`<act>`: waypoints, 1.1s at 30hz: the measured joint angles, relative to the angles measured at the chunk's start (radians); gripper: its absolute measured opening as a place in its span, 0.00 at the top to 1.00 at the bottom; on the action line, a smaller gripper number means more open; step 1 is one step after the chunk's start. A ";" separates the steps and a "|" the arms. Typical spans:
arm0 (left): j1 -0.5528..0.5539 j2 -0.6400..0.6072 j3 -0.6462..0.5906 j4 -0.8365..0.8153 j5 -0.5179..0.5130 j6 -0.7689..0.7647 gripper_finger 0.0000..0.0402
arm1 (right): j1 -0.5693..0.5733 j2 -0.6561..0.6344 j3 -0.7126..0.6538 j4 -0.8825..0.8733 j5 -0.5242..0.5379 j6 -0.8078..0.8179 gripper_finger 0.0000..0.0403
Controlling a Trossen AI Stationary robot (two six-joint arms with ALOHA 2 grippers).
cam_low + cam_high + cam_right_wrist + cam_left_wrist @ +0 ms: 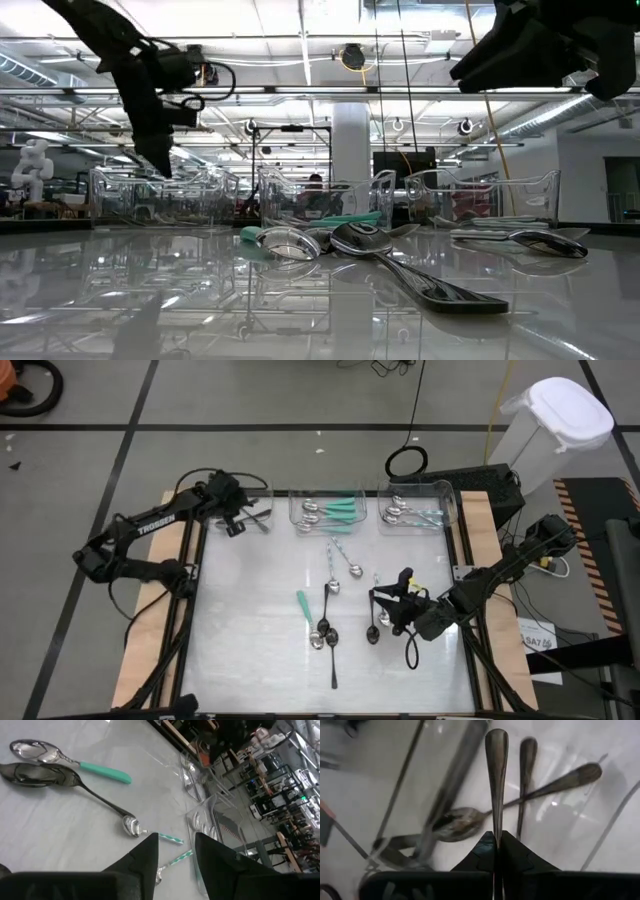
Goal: Sort silverware by color (type)
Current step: Put the black spoon into the left transparent bin, then put the green patterned spoon into the right transparent bin
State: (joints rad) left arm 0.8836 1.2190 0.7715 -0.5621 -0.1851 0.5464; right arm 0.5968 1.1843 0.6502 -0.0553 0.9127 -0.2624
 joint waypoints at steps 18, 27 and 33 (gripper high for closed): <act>0.019 0.200 0.000 0.102 0.000 -0.018 0.92 | 0.000 0.000 0.000 0.030 0.001 -0.038 0.69; 0.019 0.200 0.001 0.121 -0.018 -0.020 0.83 | 0.000 0.000 0.000 0.030 0.001 -0.038 0.69; 0.004 0.200 0.001 0.120 -0.026 -0.136 0.82 | 0.000 0.000 0.000 0.029 0.001 -0.038 0.69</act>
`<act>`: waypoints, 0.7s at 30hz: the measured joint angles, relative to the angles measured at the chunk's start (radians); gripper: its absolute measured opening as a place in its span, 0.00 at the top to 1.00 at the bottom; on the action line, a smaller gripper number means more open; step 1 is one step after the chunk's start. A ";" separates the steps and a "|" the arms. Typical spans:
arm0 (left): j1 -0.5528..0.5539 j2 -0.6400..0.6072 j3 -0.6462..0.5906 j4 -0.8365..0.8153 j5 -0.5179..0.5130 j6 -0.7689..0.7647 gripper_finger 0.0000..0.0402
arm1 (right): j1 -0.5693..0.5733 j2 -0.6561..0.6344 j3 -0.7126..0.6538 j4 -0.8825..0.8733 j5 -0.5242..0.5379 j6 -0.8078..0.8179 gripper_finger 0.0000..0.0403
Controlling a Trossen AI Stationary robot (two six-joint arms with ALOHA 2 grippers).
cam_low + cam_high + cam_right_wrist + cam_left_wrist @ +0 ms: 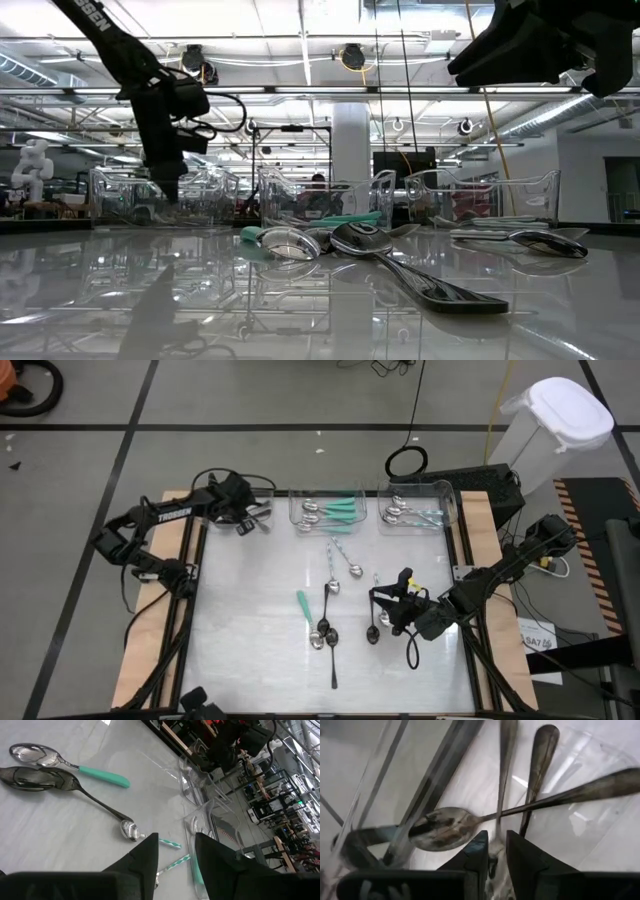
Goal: Sort silverware by color (type)
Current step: Put the green patterned spoon into the right transparent bin
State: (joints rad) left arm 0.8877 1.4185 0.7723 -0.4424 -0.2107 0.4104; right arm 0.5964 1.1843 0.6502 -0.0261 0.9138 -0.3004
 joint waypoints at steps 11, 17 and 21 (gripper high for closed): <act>-0.175 -0.098 0.052 -0.074 -0.157 -0.119 0.82 | -0.002 0.000 0.000 0.000 0.000 0.002 0.69; -0.309 -0.220 0.084 -0.101 -0.157 -0.266 0.82 | -0.002 0.000 0.000 0.000 0.000 0.051 0.69; -0.425 -0.260 0.084 -0.128 -0.157 -0.385 0.82 | -0.002 0.000 0.000 0.000 -0.002 0.097 0.69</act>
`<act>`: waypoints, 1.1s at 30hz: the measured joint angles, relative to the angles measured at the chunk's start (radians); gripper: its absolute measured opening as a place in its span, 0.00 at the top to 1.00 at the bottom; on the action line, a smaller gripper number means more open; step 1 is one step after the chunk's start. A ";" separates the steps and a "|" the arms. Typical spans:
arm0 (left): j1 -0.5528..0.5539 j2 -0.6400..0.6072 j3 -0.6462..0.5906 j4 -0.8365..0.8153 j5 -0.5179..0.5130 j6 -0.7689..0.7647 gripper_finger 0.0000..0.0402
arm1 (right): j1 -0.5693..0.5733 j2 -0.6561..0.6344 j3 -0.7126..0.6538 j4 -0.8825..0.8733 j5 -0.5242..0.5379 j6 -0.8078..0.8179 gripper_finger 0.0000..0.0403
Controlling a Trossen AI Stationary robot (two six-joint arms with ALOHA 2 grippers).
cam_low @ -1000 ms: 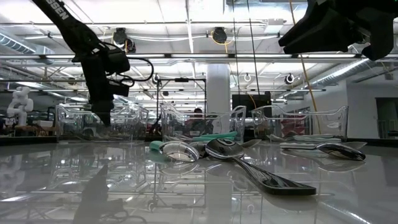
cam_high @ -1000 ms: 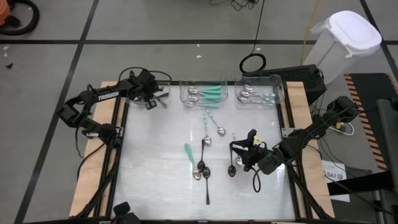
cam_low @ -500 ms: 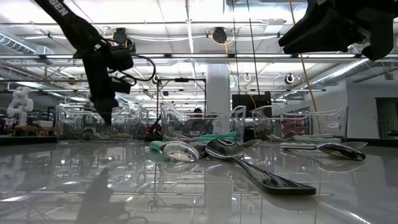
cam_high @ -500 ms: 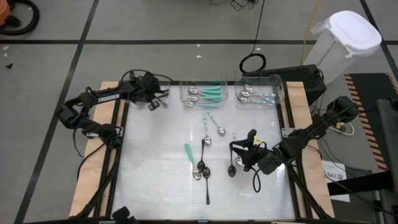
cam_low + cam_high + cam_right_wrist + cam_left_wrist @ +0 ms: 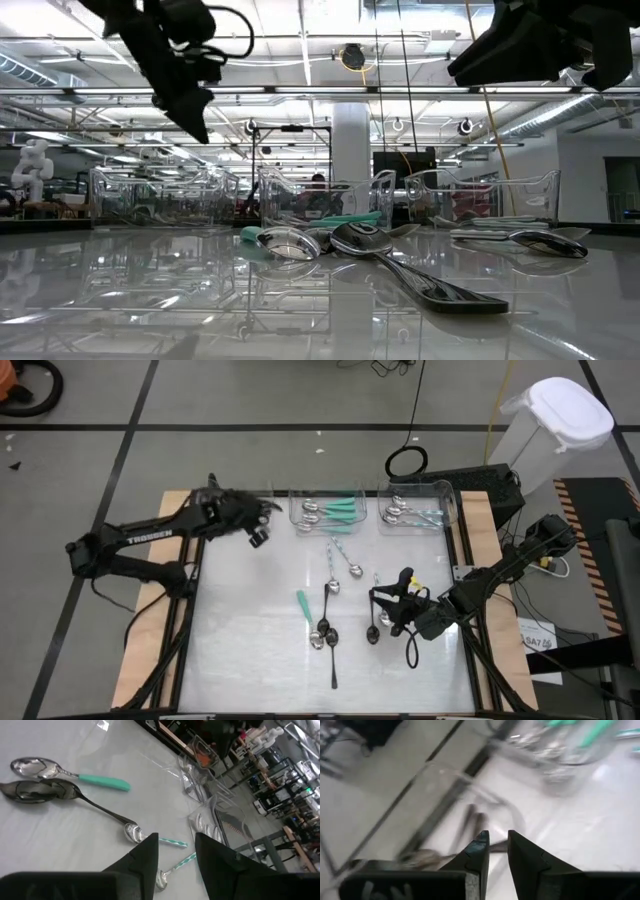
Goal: Sort silverware by color (type)
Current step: Put the green patterned spoon into the right transparent bin
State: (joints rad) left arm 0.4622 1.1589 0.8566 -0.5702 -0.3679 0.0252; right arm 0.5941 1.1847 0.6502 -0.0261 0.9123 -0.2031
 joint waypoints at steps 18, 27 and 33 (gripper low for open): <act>-0.617 0.102 -0.002 0.129 -0.188 -0.313 0.82 | -0.063 0.002 0.000 -0.008 -0.248 0.238 0.69; -0.655 0.265 -0.004 0.279 -0.179 -0.391 0.82 | -0.069 0.069 0.001 0.016 -0.257 0.218 0.67; -0.655 0.340 -0.002 0.319 -0.150 -0.458 0.82 | -0.077 0.094 0.038 -0.048 -0.260 0.228 0.62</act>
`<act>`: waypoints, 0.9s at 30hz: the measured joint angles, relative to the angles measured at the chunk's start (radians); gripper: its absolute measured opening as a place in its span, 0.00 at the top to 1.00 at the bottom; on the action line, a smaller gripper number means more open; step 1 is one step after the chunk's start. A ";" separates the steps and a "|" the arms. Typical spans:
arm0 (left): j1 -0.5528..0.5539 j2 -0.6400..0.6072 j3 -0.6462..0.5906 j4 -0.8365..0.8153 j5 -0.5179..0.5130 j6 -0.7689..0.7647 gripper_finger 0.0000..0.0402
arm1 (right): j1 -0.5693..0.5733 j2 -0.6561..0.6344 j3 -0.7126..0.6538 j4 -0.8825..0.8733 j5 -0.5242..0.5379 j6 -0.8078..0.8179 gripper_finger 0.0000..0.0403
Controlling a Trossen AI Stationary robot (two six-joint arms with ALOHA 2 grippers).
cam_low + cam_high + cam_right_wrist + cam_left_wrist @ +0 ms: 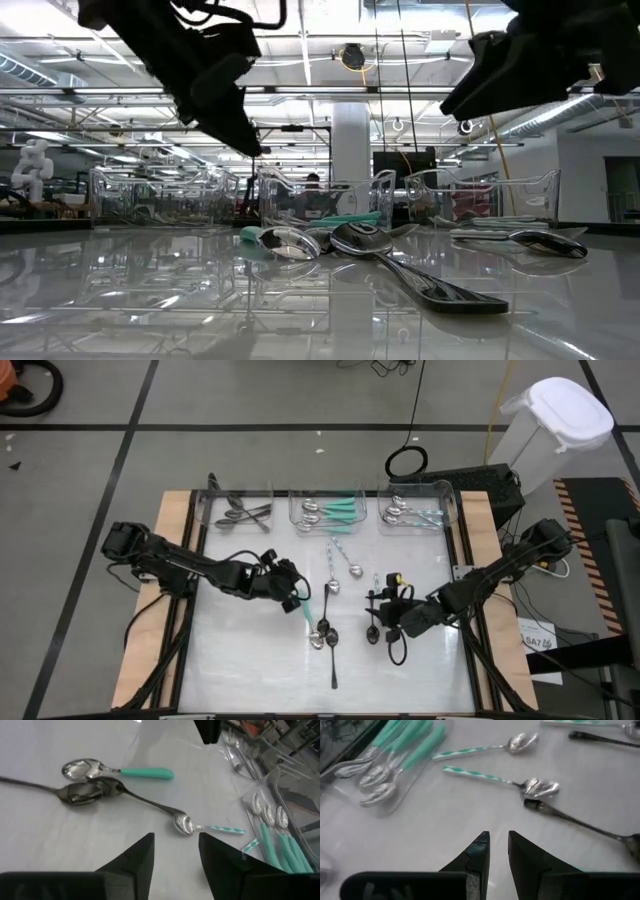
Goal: Sort silverware by color (type)
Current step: Put the green patterned spoon into the right transparent bin
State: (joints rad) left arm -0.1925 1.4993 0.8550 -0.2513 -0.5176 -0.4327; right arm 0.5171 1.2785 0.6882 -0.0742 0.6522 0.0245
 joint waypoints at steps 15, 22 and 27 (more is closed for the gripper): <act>-0.006 0.002 -0.001 0.022 0.084 0.012 0.82 | -0.053 0.007 0.364 -0.667 -0.244 -0.148 0.62; -0.006 0.002 -0.001 0.018 0.101 0.011 0.82 | -0.079 0.013 0.371 -0.668 -0.319 -0.375 0.62; -0.006 0.002 -0.001 0.022 0.101 0.082 0.82 | -0.107 0.013 0.369 -0.648 -0.317 -0.404 0.65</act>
State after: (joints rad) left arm -0.1982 1.5013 0.8543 -0.2296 -0.4168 -0.3506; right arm 0.4096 1.2911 1.0573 -0.7223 0.3350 -0.3797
